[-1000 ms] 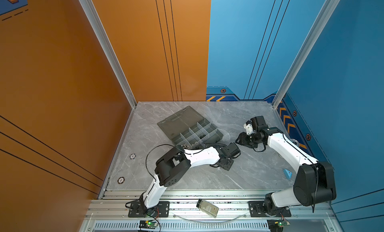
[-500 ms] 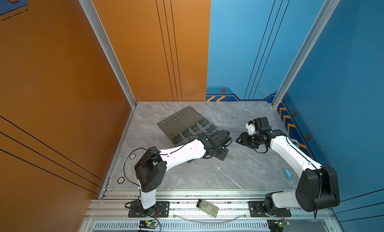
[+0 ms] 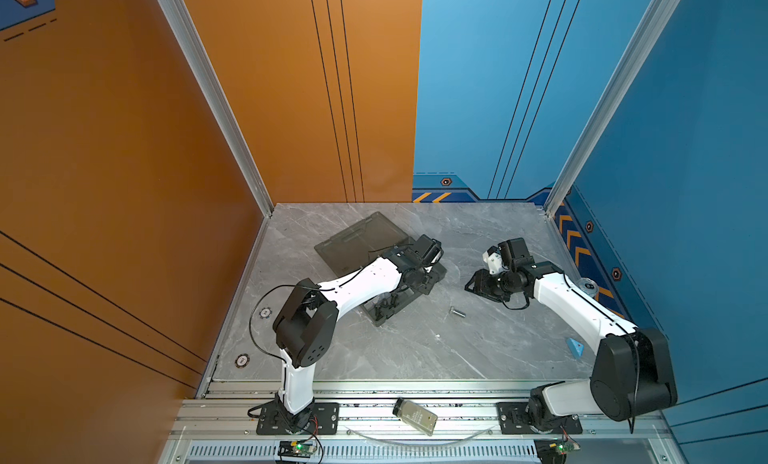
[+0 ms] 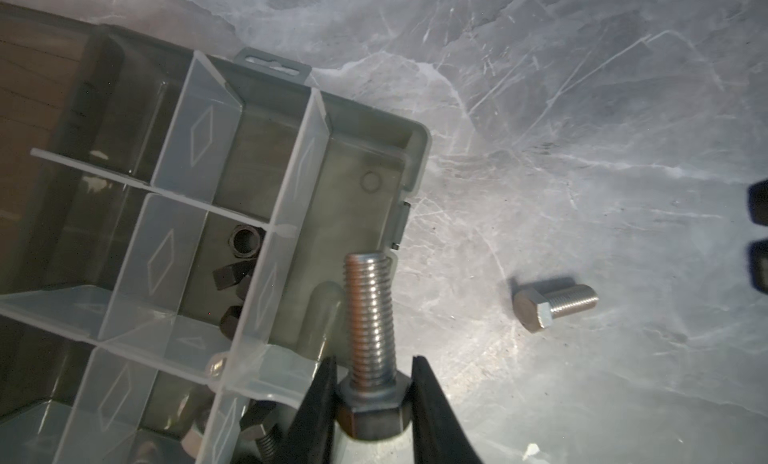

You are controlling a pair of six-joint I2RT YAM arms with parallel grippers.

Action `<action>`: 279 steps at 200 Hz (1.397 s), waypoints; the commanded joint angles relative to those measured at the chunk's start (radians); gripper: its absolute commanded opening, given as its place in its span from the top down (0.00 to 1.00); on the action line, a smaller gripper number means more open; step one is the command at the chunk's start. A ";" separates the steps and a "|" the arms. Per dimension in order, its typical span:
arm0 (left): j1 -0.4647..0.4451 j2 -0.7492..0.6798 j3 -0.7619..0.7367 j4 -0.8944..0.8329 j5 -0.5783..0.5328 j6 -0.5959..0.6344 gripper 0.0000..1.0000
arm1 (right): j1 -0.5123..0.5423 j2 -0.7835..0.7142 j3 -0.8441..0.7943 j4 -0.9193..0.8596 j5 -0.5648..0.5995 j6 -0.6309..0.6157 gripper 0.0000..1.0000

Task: Sort the screws and nuts into containers
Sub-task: 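Lift the silver bolt and carry it over the organizer compartment, then open the left gripper to drop the silver bolt into the compartment, then move the left gripper back over the remaining silver bolt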

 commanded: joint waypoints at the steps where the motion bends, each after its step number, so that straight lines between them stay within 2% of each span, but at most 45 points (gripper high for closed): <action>1: 0.021 0.022 0.034 0.028 -0.013 0.046 1.00 | 0.022 0.023 -0.017 0.020 -0.013 0.019 0.50; 119: 0.066 0.115 0.061 0.053 0.055 0.026 1.00 | 0.056 0.057 0.008 -0.010 -0.006 -0.019 0.50; 154: 0.067 0.118 0.063 0.052 0.056 0.026 0.95 | 0.057 0.060 0.008 -0.030 -0.003 -0.038 0.50; 255: 0.055 0.069 0.049 0.038 0.035 0.050 0.42 | 0.057 0.053 0.004 -0.058 0.011 -0.067 0.50; 279: 0.056 0.054 0.042 0.027 0.033 0.047 0.36 | 0.055 0.047 0.003 -0.059 0.015 -0.065 0.49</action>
